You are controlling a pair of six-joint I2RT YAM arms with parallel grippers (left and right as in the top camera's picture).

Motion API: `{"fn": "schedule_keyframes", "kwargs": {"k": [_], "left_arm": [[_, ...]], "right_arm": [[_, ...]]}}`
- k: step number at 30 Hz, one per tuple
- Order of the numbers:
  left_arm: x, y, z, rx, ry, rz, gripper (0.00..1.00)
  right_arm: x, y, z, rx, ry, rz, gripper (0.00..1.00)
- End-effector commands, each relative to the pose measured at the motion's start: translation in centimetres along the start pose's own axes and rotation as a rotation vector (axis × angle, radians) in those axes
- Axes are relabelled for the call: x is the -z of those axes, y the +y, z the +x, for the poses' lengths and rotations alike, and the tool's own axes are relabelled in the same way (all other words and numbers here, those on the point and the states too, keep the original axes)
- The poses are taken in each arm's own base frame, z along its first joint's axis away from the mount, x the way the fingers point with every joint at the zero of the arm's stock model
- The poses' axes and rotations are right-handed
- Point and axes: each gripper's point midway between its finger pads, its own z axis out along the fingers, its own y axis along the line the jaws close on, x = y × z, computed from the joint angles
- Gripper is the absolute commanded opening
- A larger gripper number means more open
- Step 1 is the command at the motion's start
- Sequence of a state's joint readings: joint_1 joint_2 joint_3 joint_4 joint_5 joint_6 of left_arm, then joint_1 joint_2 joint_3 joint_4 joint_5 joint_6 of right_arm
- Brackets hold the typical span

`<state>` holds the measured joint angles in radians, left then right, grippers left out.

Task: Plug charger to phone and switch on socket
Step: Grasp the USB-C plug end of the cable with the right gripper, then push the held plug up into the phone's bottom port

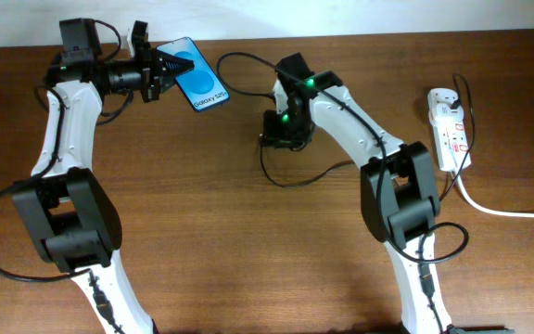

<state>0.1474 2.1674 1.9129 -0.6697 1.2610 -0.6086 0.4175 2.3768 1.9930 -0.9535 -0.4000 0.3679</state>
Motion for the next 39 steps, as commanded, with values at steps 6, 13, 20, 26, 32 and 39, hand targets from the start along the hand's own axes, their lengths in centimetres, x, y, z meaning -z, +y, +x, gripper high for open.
{"fn": "schedule_keyframes", "kwargs": {"k": [6,13,20,26,32,39], "left_arm": [[0.5,-1.3,0.4,-0.036,0.014,0.036,0.00],[0.4,-1.3,0.5,-0.036,0.017,0.037,0.00],[0.4,-1.3,0.5,-0.036,0.018,0.039,0.00],[0.4,-1.2,0.8,-0.042,0.026,0.039,0.00],[-0.7,-2.2,2.0,-0.125,0.075,0.086,0.00],[-1.7,-2.6,3.0,-0.113,0.114,0.097,0.00]], "right_arm": [[-3.2,-0.2,0.3,-0.089,0.016,0.014,0.28],[-4.2,-0.6,0.2,-0.099,0.015,0.018,0.24],[-4.8,-0.9,0.5,-0.126,0.033,0.013,0.04],[0.0,0.7,-0.7,0.039,0.029,-0.219,0.04],[10.6,4.3,1.5,0.368,-0.035,-0.362,0.04],[18.2,6.4,5.0,0.478,-0.096,-0.325,0.04]]}}
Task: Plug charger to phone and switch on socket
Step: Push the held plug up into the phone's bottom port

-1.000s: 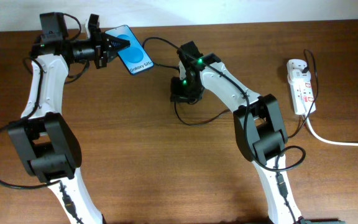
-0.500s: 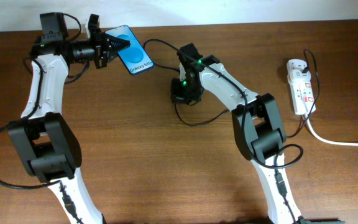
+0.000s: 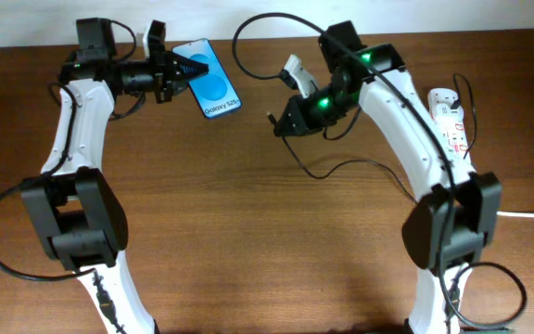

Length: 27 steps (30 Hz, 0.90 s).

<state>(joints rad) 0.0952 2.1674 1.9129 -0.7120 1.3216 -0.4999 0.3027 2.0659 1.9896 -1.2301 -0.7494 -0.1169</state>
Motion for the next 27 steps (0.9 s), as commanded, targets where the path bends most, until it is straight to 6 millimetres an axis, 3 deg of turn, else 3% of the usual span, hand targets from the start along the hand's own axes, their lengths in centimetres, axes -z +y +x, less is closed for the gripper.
{"fn": "schedule_keyframes", "kwargs": {"k": [1,4,8,10,14,18,27], "left_arm": [[0.3,-1.4,0.6,-0.039,0.021,0.046,0.00],[0.3,-1.3,0.8,-0.052,0.023,0.044,0.00],[-0.5,-1.3,1.7,-0.055,0.050,0.042,0.00],[-1.6,-1.6,2.3,-0.060,0.076,0.046,0.00],[-4.3,-2.1,3.4,-0.100,0.121,0.039,0.00],[-4.4,-2.1,3.4,-0.101,0.121,0.036,0.00],[-4.3,-2.1,3.3,-0.108,0.119,0.037,0.00]], "right_arm": [[2.6,2.5,0.5,0.077,-0.040,0.021,0.04],[3.1,2.9,2.1,0.042,-0.053,0.032,0.04],[2.0,2.5,4.1,-0.037,-0.212,0.015,0.04],[1.0,2.7,3.9,-0.081,-0.262,-0.027,0.04],[-0.2,6.1,2.7,-0.036,-0.285,-0.142,0.04],[-0.4,6.8,2.0,-0.068,-0.308,-0.166,0.04],[-2.8,7.2,3.5,-0.141,-0.248,-0.191,0.04]]}}
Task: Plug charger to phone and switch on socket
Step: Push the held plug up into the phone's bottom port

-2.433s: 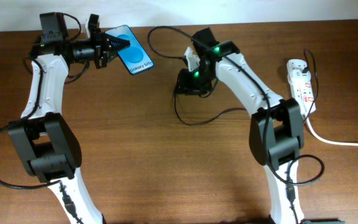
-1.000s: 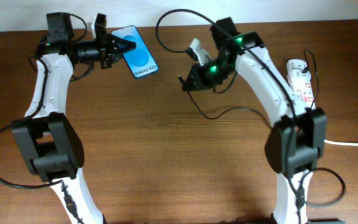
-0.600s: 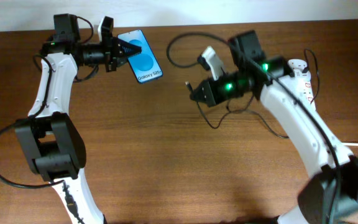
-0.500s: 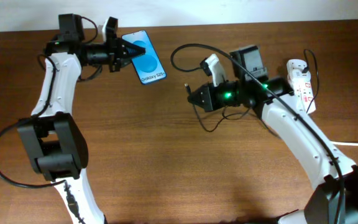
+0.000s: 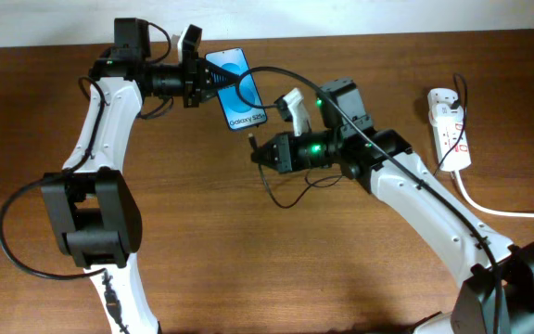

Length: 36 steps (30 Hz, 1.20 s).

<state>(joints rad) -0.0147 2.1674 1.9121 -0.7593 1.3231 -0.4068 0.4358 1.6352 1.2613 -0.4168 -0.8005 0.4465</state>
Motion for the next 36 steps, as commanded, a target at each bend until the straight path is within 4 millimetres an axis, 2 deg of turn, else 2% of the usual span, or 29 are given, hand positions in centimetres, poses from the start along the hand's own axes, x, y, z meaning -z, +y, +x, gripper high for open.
{"fn": "schedule_keyframes", "kwargs": {"k": [1,6,10,17,21,36], "left_arm": [[0.4,-1.1,0.1,-0.041,0.000,0.023,0.00],[0.4,-1.3,0.2,-0.042,0.005,0.035,0.00],[0.5,-3.1,0.3,-0.110,0.033,0.131,0.00],[0.5,-3.2,0.3,-0.156,0.032,0.136,0.00],[0.5,-3.1,0.3,-0.154,0.033,0.136,0.00],[0.6,-3.2,0.8,-0.104,0.045,0.147,0.00]], "right_arm": [[-0.3,0.6,0.4,-0.038,0.010,-0.027,0.04],[-0.4,0.7,0.0,-0.034,-0.005,-0.034,0.04],[-0.8,0.4,0.0,-0.061,0.014,-0.066,0.04],[-0.5,0.1,-0.3,-0.044,0.003,-0.069,0.04],[0.0,-0.3,-1.1,-0.041,-0.023,-0.066,0.04],[0.0,-0.4,-1.7,-0.022,-0.049,-0.053,0.04]]}}
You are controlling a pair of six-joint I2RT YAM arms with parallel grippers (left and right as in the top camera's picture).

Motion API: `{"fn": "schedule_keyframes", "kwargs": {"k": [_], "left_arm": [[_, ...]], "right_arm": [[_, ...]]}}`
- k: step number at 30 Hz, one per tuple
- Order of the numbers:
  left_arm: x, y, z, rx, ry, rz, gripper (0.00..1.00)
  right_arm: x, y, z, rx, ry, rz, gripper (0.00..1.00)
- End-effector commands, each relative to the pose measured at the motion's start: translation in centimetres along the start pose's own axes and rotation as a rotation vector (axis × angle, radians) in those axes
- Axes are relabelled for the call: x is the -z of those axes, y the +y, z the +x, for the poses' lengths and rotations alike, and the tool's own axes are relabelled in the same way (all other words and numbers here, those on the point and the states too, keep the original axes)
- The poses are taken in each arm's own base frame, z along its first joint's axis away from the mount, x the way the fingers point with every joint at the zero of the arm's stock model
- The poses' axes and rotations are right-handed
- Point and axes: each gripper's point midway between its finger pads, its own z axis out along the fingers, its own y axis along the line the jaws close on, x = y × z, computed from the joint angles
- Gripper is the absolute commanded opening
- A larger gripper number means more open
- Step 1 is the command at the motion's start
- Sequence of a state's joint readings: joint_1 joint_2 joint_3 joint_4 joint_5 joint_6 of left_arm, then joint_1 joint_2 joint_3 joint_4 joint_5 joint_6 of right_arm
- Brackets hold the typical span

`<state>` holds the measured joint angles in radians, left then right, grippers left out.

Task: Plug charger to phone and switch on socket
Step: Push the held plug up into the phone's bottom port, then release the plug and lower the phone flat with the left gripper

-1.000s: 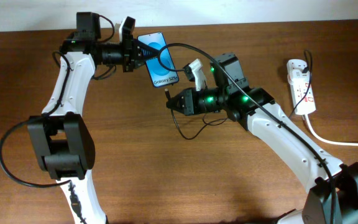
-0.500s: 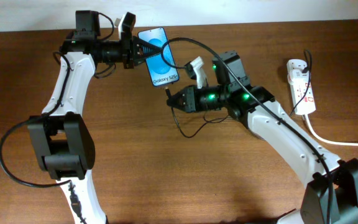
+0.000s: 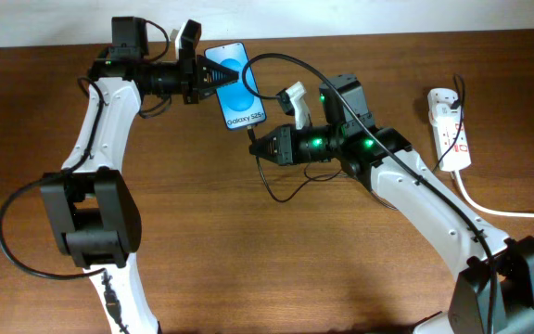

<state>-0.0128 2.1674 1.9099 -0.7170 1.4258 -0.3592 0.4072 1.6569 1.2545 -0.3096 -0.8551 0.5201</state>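
A blue-screened phone [image 3: 236, 88] labelled Galaxy S25+ is held off the table near the back, tilted, with my left gripper [image 3: 209, 79] shut on its upper end. My right gripper [image 3: 258, 145] is shut on the black charger plug, whose tip sits just below the phone's lower edge; whether it touches the port cannot be told. The black cable [image 3: 286, 70] loops up behind the phone and down under the right arm. The white socket strip [image 3: 449, 127] lies far right on the table, out of reach of both grippers.
The strip's white mains lead [image 3: 508, 211] runs off the right edge. A slack loop of black cable [image 3: 286, 190] lies on the wood below the right gripper. Both arm bases stand at the front edge.
The phone and left gripper shifted slightly left and back. My right gripper moved up a little, bringing the plug tip closer under the phone's lower edge.
First the left gripper held the phone at the far left while the right gripper was down at the cable mid-table. Then the right arm held the plug raised. Later both came together centre-back, and now the plug sits just under the phone.
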Motion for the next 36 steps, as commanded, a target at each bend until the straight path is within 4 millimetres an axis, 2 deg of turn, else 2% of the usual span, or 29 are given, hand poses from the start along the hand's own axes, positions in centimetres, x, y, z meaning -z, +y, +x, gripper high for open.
{"fn": "schedule_keyframes", "kwargs": {"k": [1,27,33,36], "left_arm": [[0.2,-1.6,0.3,-0.018,0.015,0.049,0.00],[0.1,-1.5,0.6,0.019,0.021,0.049,0.00],[-1.8,-1.9,1.4,-0.010,0.060,0.055,0.00],[-2.1,-2.0,1.6,-0.010,0.067,0.057,0.00]], "right_arm": [[-0.1,-0.5,-0.1,0.007,-0.007,0.012,0.04],[-0.7,-0.7,-0.1,0.022,-0.022,0.054,0.04],[-0.7,-0.3,-0.8,0.050,-0.049,0.038,0.04],[-0.4,-0.3,-1.5,0.056,-0.072,0.035,0.04]]}}
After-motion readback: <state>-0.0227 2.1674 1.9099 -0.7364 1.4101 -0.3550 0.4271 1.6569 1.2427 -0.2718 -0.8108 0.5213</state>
